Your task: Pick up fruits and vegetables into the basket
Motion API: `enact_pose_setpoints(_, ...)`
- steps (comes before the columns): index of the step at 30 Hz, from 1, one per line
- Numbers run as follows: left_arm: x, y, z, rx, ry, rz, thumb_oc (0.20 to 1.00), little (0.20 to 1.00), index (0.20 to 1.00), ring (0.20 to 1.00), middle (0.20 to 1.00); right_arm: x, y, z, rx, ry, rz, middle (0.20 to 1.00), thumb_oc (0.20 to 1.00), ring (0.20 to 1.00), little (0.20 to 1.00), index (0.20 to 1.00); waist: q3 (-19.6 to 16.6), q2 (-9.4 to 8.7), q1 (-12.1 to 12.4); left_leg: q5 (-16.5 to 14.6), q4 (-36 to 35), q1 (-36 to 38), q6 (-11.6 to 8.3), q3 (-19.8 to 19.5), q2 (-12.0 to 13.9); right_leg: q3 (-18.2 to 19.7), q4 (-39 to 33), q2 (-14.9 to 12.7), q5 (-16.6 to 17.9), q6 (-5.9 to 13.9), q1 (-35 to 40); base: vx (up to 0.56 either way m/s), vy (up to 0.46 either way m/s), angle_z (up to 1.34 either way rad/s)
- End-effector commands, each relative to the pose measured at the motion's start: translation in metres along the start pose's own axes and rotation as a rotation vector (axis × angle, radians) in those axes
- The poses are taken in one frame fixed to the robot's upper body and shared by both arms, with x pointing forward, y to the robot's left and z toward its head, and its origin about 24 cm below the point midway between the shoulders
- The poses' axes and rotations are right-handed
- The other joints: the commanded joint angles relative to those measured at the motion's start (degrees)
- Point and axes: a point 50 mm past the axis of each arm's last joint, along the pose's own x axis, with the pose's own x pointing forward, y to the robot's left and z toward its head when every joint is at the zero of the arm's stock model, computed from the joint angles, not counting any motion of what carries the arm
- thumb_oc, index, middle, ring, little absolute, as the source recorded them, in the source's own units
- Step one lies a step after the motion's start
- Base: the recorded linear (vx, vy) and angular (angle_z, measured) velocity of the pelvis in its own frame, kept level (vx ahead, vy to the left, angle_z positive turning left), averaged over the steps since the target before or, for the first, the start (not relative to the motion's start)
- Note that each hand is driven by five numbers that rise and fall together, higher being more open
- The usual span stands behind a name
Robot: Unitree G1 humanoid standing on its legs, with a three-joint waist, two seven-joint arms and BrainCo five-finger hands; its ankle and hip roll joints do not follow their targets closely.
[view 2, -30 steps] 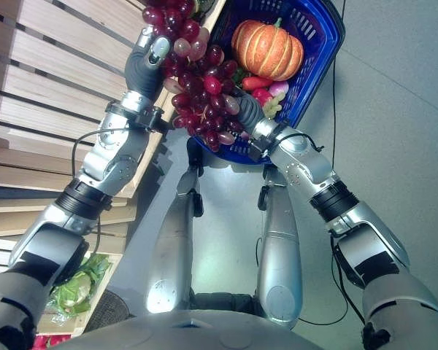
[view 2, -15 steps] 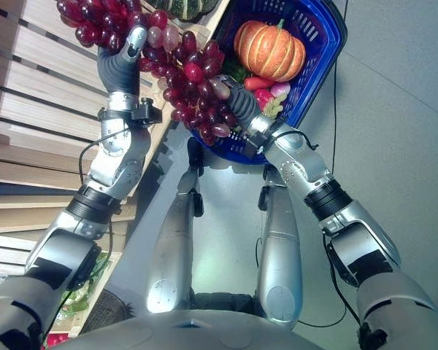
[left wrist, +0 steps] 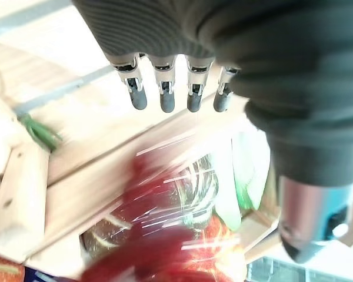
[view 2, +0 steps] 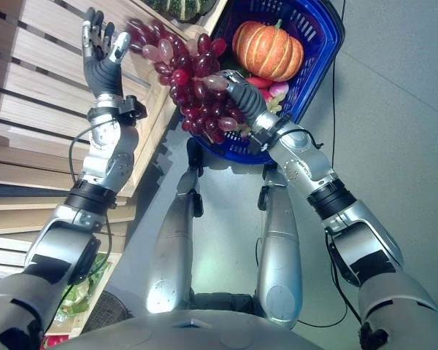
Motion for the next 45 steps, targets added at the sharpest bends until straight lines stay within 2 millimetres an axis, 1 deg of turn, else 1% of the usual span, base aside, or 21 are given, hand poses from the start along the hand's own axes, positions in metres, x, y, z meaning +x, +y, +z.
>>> enact_pose_setpoints(1,0.015,-0.001,0.022,-0.008,-0.078,-0.065,1.0,1.0,1.0,1.0,1.0,0.009,0.015,0.033,-0.009,-0.198,0.082,0.2,0.2,0.2,0.2,0.2,-0.5,-2.11,-0.4,-4.8,3.5,0.1,3.56,3.4,-5.8,-4.0,-6.2,3.6,0.9,0.59,5.6,0.0,0.0,0.0)
enact_pose_setpoints(9,0.014,-0.001,0.014,-0.006,-0.017,-0.159,1.0,1.0,1.0,1.0,1.0,0.008,0.013,0.046,-0.045,-0.245,0.073,0.2,0.2,0.2,0.2,0.2,-0.5,-1.71,-0.7,-4.9,3.5,0.1,3.59,3.6,-5.7,-3.8,-6.1,3.6,0.9,0.73,5.3,0.0,0.0,0.0)
enact_pose_setpoints(13,0.016,0.0,0.013,-0.007,-0.018,-0.138,1.0,1.0,1.0,1.0,1.0,0.01,0.009,0.048,-0.046,-0.251,0.033,0.2,0.2,0.2,0.2,0.2,-0.5,-1.61,-0.8,-5.0,3.5,0.0,3.58,3.6,-5.7,-3.6,-6.1,3.5,0.9,0.8,5.2,0.0,0.0,0.0)
enact_pose_setpoints(16,0.019,0.003,0.015,0.017,-0.031,-0.097,1.0,1.0,1.0,1.0,1.0,0.01,-0.001,0.046,-0.038,-0.232,-0.04,0.2,0.2,0.2,0.2,0.2,-0.5,-1.66,-0.8,-5.0,3.6,-0.1,3.52,3.5,-5.7,-3.6,-6.0,3.5,1.0,0.82,5.1,0.0,0.0,0.0)
enact_pose_setpoints(18,0.025,0.01,0.018,0.032,-0.036,-0.037,1.0,1.0,1.0,1.0,1.0,0.007,-0.021,0.039,-0.037,-0.184,-0.175,0.2,0.2,0.2,0.2,0.2,-0.5,-1.6,-0.8,-5.0,3.5,0.1,3.42,3.5,-5.7,-3.7,-6.1,3.4,1.0,0.82,5.1,0.0,0.0,0.0)
enact_pose_setpoints(20,0.027,0.012,0.018,0.036,-0.033,-0.015,1.0,1.0,1.0,1.0,1.0,0.005,-0.033,0.034,-0.055,-0.141,-0.259,0.2,0.2,0.2,0.2,0.2,-0.5,-1.55,-0.7,-5.0,3.6,0.1,3.33,3.4,-5.8,-3.6,-6.2,3.5,1.0,0.78,5.2,0.0,0.0,0.0)
enact_pose_setpoints(21,0.029,0.014,0.018,0.037,-0.03,0.002,1.0,1.0,1.0,1.0,1.0,0.004,-0.044,0.03,-0.064,-0.105,-0.331,0.2,0.2,0.2,0.2,0.2,-0.5,-1.47,-0.6,-4.9,3.3,0.1,3.28,3.5,-5.7,-3.7,-6.3,3.4,1.0,0.69,5.2,0.0,0.0,0.0)
enact_pose_setpoints(24,0.033,0.017,0.019,0.05,-0.019,0.025,1.0,1.0,1.0,1.0,1.0,-0.001,-0.063,0.024,-0.084,-0.034,-0.464,0.2,0.2,0.2,0.2,0.2,-0.5,-1.22,-0.4,-4.9,3.3,0.1,3.2,3.5,-5.8,-3.9,-6.2,3.3,0.9,0.61,5.1,0.0,0.0,0.0)
enact_pose_setpoints(25,0.035,0.018,0.019,0.058,-0.012,0.037,1.0,1.0,1.0,1.0,1.0,-0.003,-0.073,0.021,-0.105,0.005,-0.523,0.2,0.2,0.2,0.2,0.2,-0.5,-1.03,-0.2,-4.9,3.4,0.0,3.11,3.4,-5.8,-4.0,-6.2,3.2,0.9,0.57,5.1,0.0,0.0,0.0)
enact_pose_setpoints(27,0.039,0.019,0.02,0.058,-0.001,0.045,1.0,1.0,1.0,1.0,1.0,-0.004,-0.081,0.02,-0.146,0.042,-0.587,0.2,0.2,0.2,0.2,0.2,-0.5,-0.79,0.1,-4.9,3.5,-0.1,3.04,3.4,-5.9,-4.2,-6.1,3.1,0.9,0.56,5.0,0.0,0.0,0.0)
enact_pose_setpoints(28,0.042,0.019,0.019,0.06,0.011,0.052,1.0,1.0,1.0,1.0,1.0,-0.003,-0.09,0.018,-0.168,0.09,-0.648,0.2,0.2,0.2,0.2,0.2,-0.5,-0.47,0.4,-4.8,3.4,-0.1,2.99,3.3,-5.9,-4.3,-6.1,3.1,0.9,0.47,4.9,0.0,0.0,0.0)
enact_pose_setpoints(34,0.052,0.014,0.02,0.035,0.04,0.034,1.0,1.0,1.0,1.0,1.0,-0.006,-0.118,0.019,-0.235,0.252,-0.78,0.2,0.2,0.2,0.2,0.2,-0.5,0.86,1.8,-4.8,4.0,-0.5,2.96,2.9,-6.2,-4.7,-5.3,2.6,0.6,0.35,4.5,0.0,0.0,0.0)
enact_pose_setpoints(35,0.052,0.013,0.02,0.034,0.04,0.033,1.0,1.0,1.0,1.0,1.0,-0.006,-0.119,0.019,-0.238,0.258,-0.781,0.2,0.2,0.2,0.2,0.2,-0.5,0.89,1.8,-4.8,4.1,-0.6,2.96,2.8,-6.2,-4.7,-5.3,2.6,0.6,0.35,4.5,0.0,0.0,0.0)
enact_pose_setpoints(36,0.053,0.011,0.019,0.031,0.042,0.023,1.0,1.0,1.0,1.0,1.0,-0.008,-0.123,0.018,-0.275,0.299,-0.803,0.2,0.2,0.2,0.2,0.2,-0.5,1.14,2.1,-4.8,4.2,-0.8,3.0,2.7,-6.4,-4.8,-5.1,2.5,0.6,0.36,4.3,0.0,0.0,0.0)
enact_pose_setpoints(37,0.053,0.009,0.019,0.028,0.043,0.016,1.0,1.0,1.0,1.0,1.0,-0.009,-0.125,0.018,-0.294,0.328,-0.816,0.41,0.41,0.41,0.41,0.41,-0.5,1.32,2.3,-4.8,4.3,-0.9,3.03,2.6,-6.4,-4.8,-5.0,2.4,0.6,0.34,4.1,0.0,0.0,0.0)
enact_pose_setpoints(38,0.054,0.007,0.019,0.024,0.044,0.006,1.0,1.0,1.0,1.0,1.0,-0.011,-0.129,0.019,-0.325,0.369,-0.837,0.671,0.671,0.671,0.671,0.671,-0.5,1.57,2.6,-4.8,4.4,-1.1,3.08,2.4,-6.5,-4.9,-4.9,2.3,0.6,0.36,3.9,0.0,0.0,0.0)
enact_pose_setpoints(39,0.054,0.005,0.018,0.021,0.045,-0.003,1.0,1.0,1.0,1.0,1.0,-0.012,-0.131,0.018,-0.359,0.404,-0.846,1.0,1.0,1.0,1.0,1.0,-0.5,1.8,2.9,-4.8,4.4,-1.3,3.11,2.3,-6.6,-5.0,-4.7,2.2,0.6,0.4,3.7,0.01,0.004,0.04)
enact_pose_setpoints(41,0.054,0.0,0.017,0.014,0.048,-0.022,1.0,1.0,1.0,1.0,1.0,-0.016,-0.136,0.02,-0.41,0.473,-0.887,1.0,1.0,1.0,1.0,1.0,-0.5,2.22,3.4,-4.7,4.4,-1.6,3.22,2.1,-6.8,-5.2,-4.5,2.1,0.6,0.43,3.3,0.01,0.006,0.04)
enact_pose_setpoints(45,0.05,-0.002,0.012,0.013,0.056,-0.037,1.0,1.0,1.0,1.0,1.0,-0.021,-0.141,0.023,-0.395,0.508,-0.928,1.0,1.0,1.0,1.0,1.0,-0.5,2.78,4.1,-4.8,4.8,-1.8,3.37,1.7,-7.3,-5.4,-3.6,2.2,0.4,0.48,2.8,0.01,0.01,0.09)
